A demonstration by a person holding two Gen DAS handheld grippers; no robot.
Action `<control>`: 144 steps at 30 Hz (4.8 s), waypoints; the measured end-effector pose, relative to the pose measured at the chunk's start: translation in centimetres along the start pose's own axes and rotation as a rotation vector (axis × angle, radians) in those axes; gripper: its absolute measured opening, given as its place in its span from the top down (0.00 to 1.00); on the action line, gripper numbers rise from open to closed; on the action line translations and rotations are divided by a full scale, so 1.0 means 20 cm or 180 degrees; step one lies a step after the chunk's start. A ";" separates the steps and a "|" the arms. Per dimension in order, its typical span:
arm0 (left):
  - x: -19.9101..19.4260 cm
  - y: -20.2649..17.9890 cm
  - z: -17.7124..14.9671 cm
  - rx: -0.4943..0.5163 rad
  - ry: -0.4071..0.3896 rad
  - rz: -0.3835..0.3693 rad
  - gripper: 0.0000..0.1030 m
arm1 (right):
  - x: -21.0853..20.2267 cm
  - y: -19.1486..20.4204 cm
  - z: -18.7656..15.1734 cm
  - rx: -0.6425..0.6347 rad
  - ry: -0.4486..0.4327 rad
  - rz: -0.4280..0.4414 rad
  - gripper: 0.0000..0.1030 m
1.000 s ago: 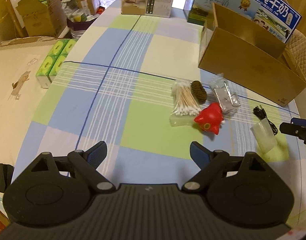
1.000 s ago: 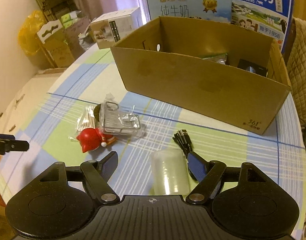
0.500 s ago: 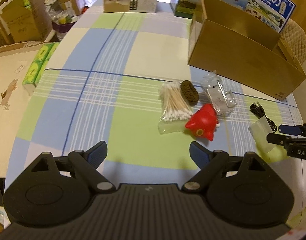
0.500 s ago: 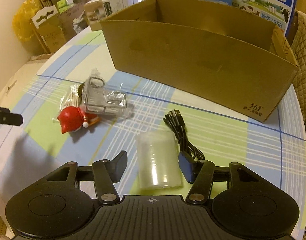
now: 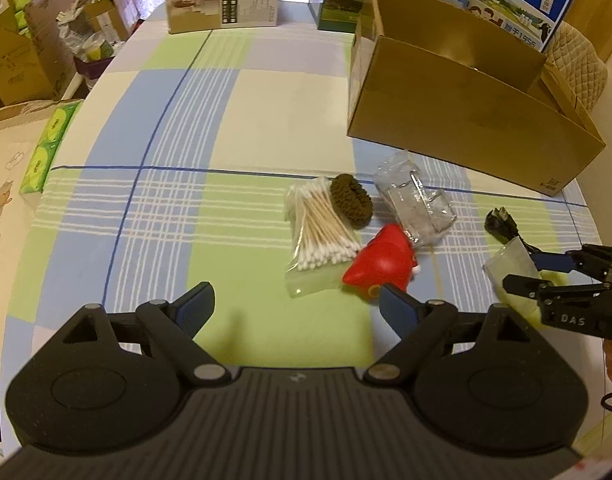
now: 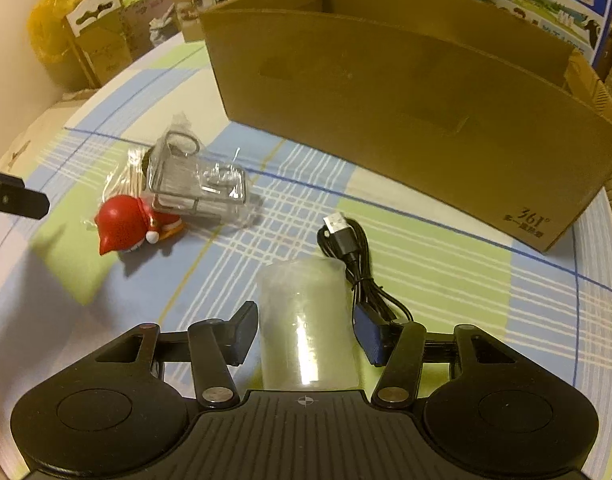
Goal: Organize objects
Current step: 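Grasp the clear plastic cup with the right gripper, then grasp the clear plastic tray with the left gripper while right holds the cup, then carry the plastic tray and cup with both grippers into the cardboard box, then release the tray with the left gripper while right releases the cup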
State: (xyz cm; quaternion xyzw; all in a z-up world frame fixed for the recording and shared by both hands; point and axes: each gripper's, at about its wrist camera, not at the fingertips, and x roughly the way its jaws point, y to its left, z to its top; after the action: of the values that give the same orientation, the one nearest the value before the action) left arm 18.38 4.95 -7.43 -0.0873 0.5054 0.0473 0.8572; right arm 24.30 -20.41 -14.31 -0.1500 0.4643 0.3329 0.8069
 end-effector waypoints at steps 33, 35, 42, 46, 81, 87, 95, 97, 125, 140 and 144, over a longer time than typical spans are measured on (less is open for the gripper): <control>0.25 -0.45 0.21 0.1560 -0.0244 -0.0415 0.14 | -0.31 -0.28 -0.07 0.0690 -0.0365 -0.0313 0.53; 0.28 -0.46 0.22 0.1663 -0.0243 -0.0456 0.12 | -0.32 -0.29 -0.08 0.0736 -0.0354 -0.0347 0.53; 0.38 -0.55 0.24 0.2028 -0.0139 -0.0506 0.10 | -0.32 -0.33 -0.10 0.0839 -0.0339 -0.0410 0.53; 0.43 -0.57 0.23 0.2183 -0.0089 -0.0384 0.14 | -0.32 -0.33 -0.11 0.0864 -0.0320 -0.0435 0.53; 0.18 -0.47 0.26 0.1741 -0.0327 -0.0496 0.40 | -0.45 -0.29 -0.09 0.0856 -0.0545 -0.0370 0.53; 0.02 -0.45 0.28 0.1538 -0.0547 -0.0549 0.40 | -0.51 -0.26 -0.02 0.0815 -0.0684 -0.0250 0.53; -0.11 -0.46 0.36 0.1439 -0.0795 -0.0565 0.40 | -0.55 -0.27 0.11 0.0757 -0.0826 -0.0128 0.53; -0.12 -0.47 0.39 0.1431 -0.0842 -0.0562 0.40 | -0.56 -0.28 0.14 0.0751 -0.0869 -0.0097 0.53; 0.21 -0.70 0.98 0.1315 -0.0867 -0.0436 0.40 | -0.22 -0.55 0.89 0.0998 -0.0976 0.0138 0.53; 0.57 -0.74 1.20 0.1290 -0.0566 -0.0264 0.40 | 0.07 -0.69 0.98 0.1280 -0.0692 0.0116 0.53; 0.63 -0.75 1.23 0.1293 -0.0512 -0.0231 0.40 | 0.11 -0.72 1.00 0.1312 -0.0668 0.0093 0.53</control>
State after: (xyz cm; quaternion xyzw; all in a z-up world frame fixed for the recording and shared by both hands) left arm 48.19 -4.90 -5.23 0.0731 0.4310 -0.0796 0.8958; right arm 47.81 -18.99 -6.66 0.0602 0.4381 0.2564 0.8595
